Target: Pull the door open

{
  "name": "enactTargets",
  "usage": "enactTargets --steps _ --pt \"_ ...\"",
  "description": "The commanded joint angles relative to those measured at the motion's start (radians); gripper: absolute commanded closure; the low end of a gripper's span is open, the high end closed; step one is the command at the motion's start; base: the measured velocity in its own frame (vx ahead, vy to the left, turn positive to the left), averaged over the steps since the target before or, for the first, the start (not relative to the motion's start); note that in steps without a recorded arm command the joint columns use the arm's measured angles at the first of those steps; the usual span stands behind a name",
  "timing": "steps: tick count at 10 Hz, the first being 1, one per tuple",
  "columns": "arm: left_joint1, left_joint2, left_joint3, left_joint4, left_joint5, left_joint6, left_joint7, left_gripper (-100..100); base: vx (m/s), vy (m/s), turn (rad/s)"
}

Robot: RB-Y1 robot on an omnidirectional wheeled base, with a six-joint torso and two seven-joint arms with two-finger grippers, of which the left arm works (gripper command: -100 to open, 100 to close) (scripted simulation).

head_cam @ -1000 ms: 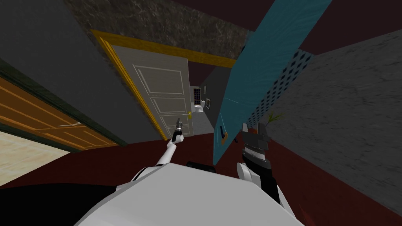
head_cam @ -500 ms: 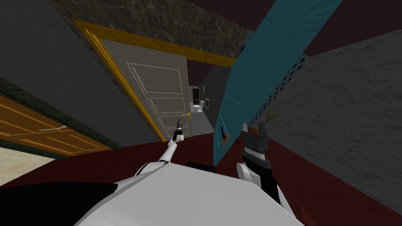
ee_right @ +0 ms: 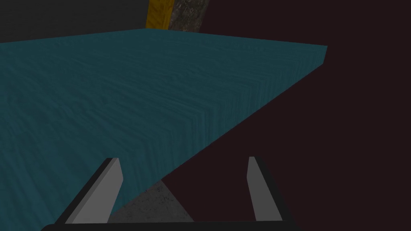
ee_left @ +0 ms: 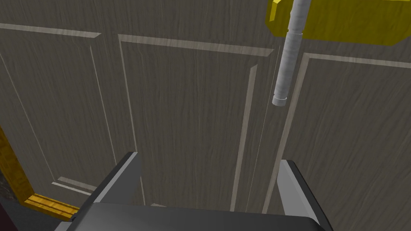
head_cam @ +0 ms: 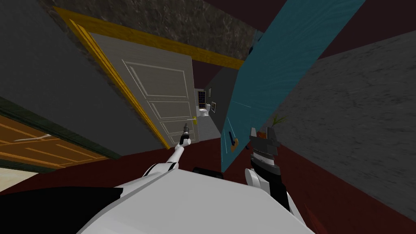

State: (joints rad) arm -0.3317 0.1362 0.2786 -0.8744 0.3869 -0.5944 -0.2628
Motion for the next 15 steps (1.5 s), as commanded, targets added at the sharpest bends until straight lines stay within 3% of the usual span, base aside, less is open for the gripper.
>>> enactTargets --steps 1,4,11,12,15 --pt "-0.035 0.005 0.011 0.05 0.011 0.001 -0.02 -100 0.056 0.059 -0.113" --pt "-0.058 0.008 0.018 0.102 0.019 0.003 -0.032 -100 0.04 0.051 -0.047" --pt "-0.182 0.023 0.058 0.315 0.061 0.01 -0.1 -100 0.059 0.063 -0.077" --pt "-0.182 0.023 0.058 0.315 0.061 0.01 -0.1 -100 0.031 0.041 -0.024" --pt "-0.22 0.028 0.07 0.382 0.074 0.012 -0.121 -100 0.028 0.04 -0.047"
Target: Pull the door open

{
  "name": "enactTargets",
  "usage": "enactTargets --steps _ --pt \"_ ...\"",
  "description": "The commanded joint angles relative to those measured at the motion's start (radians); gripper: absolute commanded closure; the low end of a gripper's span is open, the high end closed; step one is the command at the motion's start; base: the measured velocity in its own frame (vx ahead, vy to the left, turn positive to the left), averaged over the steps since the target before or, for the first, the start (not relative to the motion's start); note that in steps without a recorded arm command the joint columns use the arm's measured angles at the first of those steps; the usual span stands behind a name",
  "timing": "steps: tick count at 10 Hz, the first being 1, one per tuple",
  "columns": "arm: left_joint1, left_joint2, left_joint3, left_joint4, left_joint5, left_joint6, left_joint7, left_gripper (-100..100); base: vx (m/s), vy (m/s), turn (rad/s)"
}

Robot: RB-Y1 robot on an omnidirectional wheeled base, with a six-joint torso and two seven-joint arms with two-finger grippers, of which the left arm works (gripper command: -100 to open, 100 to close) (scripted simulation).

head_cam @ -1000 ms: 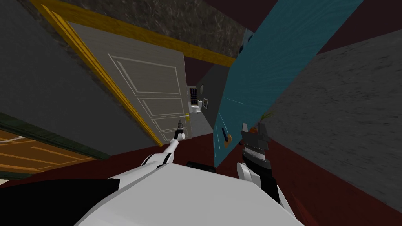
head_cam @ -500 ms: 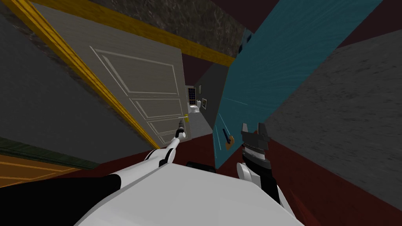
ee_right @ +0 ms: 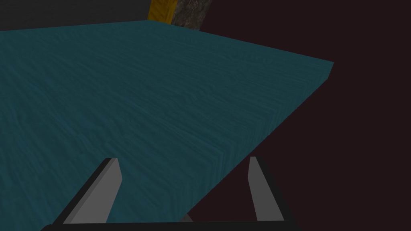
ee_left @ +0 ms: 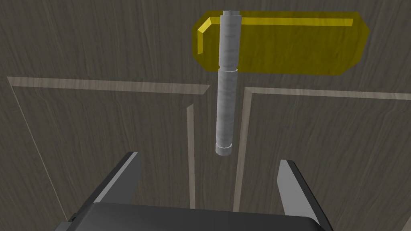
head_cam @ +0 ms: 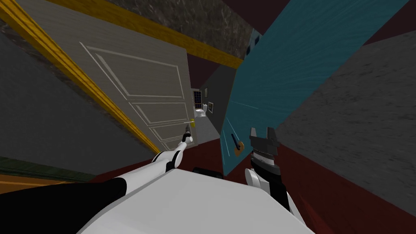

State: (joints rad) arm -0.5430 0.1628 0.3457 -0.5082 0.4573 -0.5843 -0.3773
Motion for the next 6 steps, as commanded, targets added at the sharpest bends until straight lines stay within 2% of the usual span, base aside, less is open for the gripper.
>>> enactTargets --steps 1,2,4,5,6 --pt "-0.02 0.002 0.007 0.035 0.007 0.002 -0.013 -100 0.065 0.054 -0.061" --pt "-0.009 0.002 0.005 0.014 0.005 0.007 -0.009 -100 0.03 0.024 -0.012" --pt "-0.022 -0.011 -0.02 0.029 0.006 -0.001 -0.008 -100 0.14 0.096 -0.181" --pt "-0.022 -0.011 -0.02 0.029 0.006 -0.001 -0.008 -100 0.118 0.087 -0.021" --pt "-0.031 -0.022 -0.04 0.041 0.007 -0.008 -0.005 -100 0.13 0.106 -0.005"
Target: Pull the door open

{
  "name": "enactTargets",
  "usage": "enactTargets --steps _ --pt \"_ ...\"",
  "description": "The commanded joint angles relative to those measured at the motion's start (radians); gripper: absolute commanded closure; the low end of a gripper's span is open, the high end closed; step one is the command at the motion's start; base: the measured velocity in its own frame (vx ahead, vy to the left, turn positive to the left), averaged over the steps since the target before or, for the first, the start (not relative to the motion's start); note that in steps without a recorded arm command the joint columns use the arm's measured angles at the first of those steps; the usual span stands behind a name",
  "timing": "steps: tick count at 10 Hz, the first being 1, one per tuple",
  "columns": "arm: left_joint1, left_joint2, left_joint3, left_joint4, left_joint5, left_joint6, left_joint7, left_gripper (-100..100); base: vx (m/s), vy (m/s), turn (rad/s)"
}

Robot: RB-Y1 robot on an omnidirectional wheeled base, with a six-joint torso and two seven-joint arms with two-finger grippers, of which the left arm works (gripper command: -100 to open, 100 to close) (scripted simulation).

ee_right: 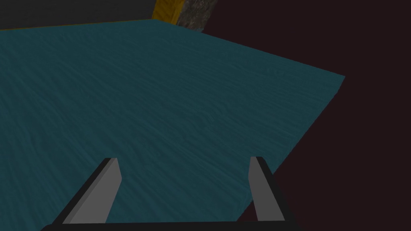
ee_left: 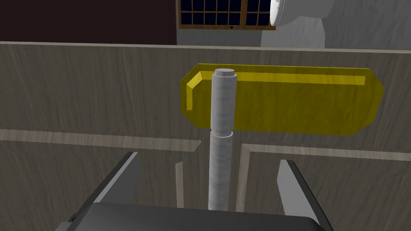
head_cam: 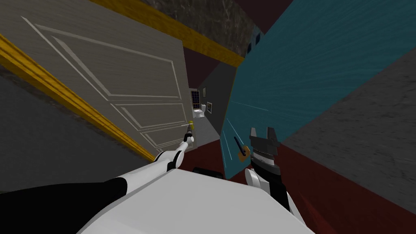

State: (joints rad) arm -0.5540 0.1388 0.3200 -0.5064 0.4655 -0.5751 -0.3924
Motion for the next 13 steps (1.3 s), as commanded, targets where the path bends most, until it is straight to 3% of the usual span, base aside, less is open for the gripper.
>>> enactTargets --steps 1,3,4,5,6,11,13 --pt "-0.02 0.002 -0.015 0.039 -0.002 -0.017 0.01 -100 0.124 0.103 -0.022" --pt "-0.034 -0.015 -0.046 0.057 -0.001 -0.027 0.013 -100 0.142 0.119 0.12" --pt "-0.026 -0.015 -0.046 -0.01 -0.001 -0.027 0.013 -100 0.116 0.091 0.069" --pt "-0.034 -0.015 -0.046 0.047 -0.001 -0.027 0.013 -100 0.037 0.036 -0.021" --pt "-0.04 -0.024 -0.061 0.066 0.0 -0.032 0.015 -100 0.072 0.035 0.2" --pt "-0.054 -0.041 -0.092 0.094 0.001 -0.042 0.019 -100 0.106 0.003 0.208" --pt "-0.051 -0.045 -0.097 0.081 0.001 -0.041 0.018 -100 0.075 -0.034 0.18"
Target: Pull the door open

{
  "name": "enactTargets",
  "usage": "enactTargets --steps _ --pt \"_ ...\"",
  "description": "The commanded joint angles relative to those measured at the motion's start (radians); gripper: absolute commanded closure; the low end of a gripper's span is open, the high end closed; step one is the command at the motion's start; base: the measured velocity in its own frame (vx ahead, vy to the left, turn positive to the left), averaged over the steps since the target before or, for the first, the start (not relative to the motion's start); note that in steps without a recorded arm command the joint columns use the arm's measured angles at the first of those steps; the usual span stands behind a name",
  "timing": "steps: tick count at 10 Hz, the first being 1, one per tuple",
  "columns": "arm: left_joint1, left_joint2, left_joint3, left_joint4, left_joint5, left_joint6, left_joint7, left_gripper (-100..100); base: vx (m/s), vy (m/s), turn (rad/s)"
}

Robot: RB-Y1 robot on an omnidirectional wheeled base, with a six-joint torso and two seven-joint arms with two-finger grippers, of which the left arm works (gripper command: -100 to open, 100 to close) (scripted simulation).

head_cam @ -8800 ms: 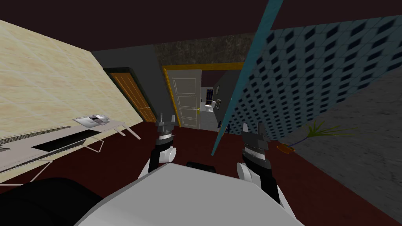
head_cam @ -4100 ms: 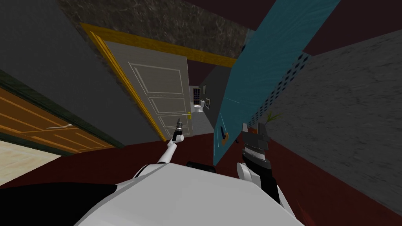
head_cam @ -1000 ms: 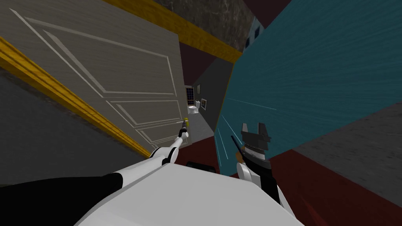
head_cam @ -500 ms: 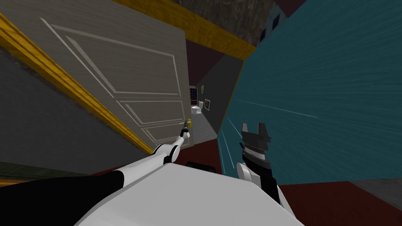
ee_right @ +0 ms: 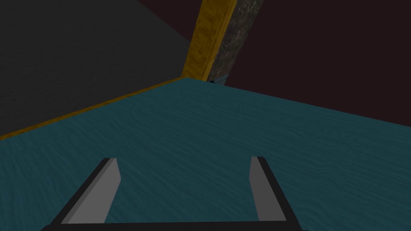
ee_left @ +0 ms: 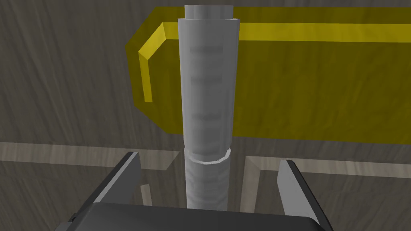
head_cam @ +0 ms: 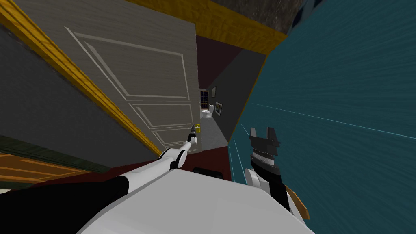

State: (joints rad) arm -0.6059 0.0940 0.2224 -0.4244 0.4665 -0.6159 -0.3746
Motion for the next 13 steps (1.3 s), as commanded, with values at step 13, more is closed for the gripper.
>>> enactTargets --steps 13 --pt "0.041 0.085 -0.036 -0.008 -0.017 0.014 0.109 100 -0.045 0.016 -0.129"
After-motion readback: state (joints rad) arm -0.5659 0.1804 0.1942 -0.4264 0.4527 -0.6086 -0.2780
